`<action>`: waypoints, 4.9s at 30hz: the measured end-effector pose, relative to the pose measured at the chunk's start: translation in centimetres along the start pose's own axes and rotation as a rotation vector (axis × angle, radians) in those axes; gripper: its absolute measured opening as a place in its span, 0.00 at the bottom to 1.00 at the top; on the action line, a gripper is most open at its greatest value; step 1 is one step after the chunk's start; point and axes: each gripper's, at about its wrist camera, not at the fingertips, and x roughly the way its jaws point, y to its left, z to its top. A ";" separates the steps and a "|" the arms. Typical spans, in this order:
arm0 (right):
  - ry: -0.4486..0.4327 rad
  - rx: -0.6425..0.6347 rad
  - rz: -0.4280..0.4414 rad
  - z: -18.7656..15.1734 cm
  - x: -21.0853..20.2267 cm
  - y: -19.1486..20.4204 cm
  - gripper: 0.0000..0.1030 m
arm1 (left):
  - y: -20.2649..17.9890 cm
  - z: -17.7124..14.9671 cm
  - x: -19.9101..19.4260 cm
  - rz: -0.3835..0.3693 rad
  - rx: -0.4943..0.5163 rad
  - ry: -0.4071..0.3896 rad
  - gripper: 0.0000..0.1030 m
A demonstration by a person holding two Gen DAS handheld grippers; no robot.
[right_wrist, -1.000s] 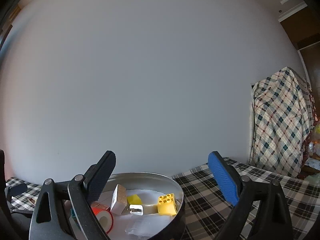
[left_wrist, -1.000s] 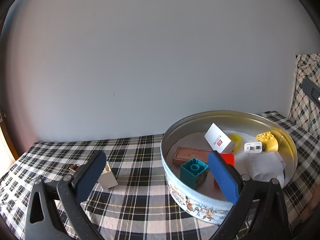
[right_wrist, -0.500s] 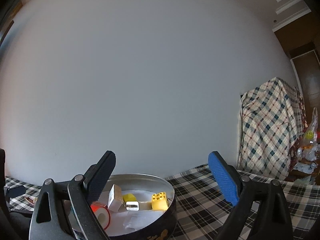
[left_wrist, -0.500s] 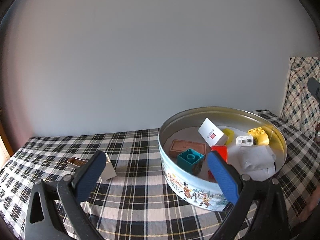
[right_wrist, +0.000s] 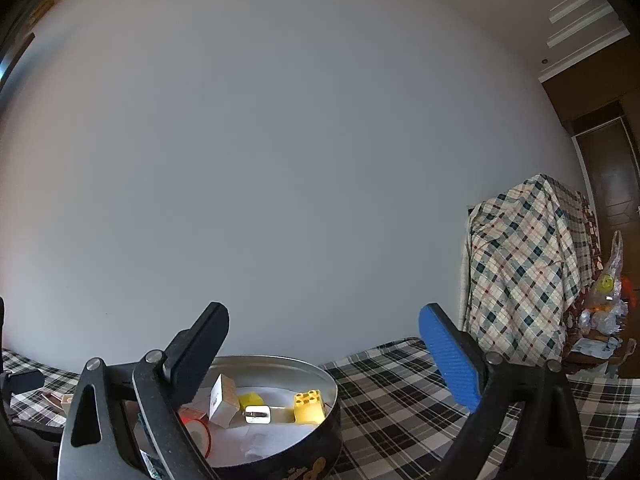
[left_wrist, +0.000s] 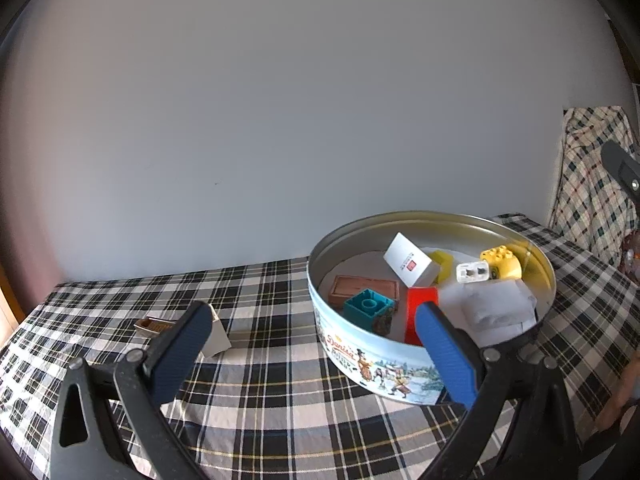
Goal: Organize rigid objects
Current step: 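Move both open tools toward the cream duplo brick and brown comb, then close right tool on the cream duplo brick while left tool approaches the comb, then close left tool on the brown comb while right tool lifts the cream brick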
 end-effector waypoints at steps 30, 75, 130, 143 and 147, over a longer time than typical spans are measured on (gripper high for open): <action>0.092 0.017 0.098 -0.6 -1.5 4.9 0.95 | 5.7 -0.6 0.2 0.013 -0.043 0.025 1.00; 0.396 -0.081 0.409 -4.5 2.8 22.8 0.95 | 23.1 -2.2 3.4 0.284 -0.185 0.118 0.99; 0.688 -0.030 0.434 -7.7 10.8 25.5 0.33 | 20.3 -1.4 18.5 -0.009 -0.271 0.537 1.00; 0.692 -0.007 0.424 -7.8 10.9 24.8 0.33 | 18.9 -0.7 18.3 -0.060 -0.203 0.540 1.00; 0.702 0.003 0.426 -7.8 11.1 24.5 0.33 | 19.6 -1.3 18.2 -0.088 -0.182 0.544 1.00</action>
